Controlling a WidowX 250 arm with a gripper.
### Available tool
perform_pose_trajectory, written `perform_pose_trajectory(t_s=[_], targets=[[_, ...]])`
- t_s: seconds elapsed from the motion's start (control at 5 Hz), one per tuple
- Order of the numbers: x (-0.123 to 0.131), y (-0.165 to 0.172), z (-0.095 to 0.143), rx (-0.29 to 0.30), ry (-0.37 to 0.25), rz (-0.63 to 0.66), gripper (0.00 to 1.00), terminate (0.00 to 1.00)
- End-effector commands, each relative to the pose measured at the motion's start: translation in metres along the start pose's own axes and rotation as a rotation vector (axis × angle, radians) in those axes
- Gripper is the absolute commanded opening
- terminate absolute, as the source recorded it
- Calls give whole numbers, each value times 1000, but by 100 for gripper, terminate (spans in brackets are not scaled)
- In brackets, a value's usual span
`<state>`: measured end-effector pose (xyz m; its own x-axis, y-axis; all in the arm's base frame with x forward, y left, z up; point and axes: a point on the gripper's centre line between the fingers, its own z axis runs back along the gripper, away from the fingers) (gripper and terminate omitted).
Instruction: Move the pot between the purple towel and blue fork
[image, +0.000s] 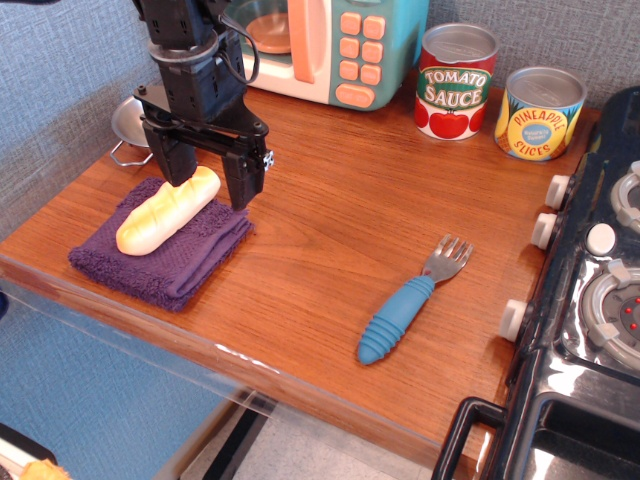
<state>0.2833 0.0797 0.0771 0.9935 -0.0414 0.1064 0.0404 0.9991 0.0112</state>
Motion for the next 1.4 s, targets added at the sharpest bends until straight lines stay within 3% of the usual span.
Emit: perform_pose_trajectory(t_s=[0.0,0.6,0.8,1.2], targets=[[0,0,0,0,0,0,100,0],[115,28,14,23,-92,194,100,0],[137,51,2,65,-67,256,100,0],[127,80,-13,116,-14,314,100,0]])
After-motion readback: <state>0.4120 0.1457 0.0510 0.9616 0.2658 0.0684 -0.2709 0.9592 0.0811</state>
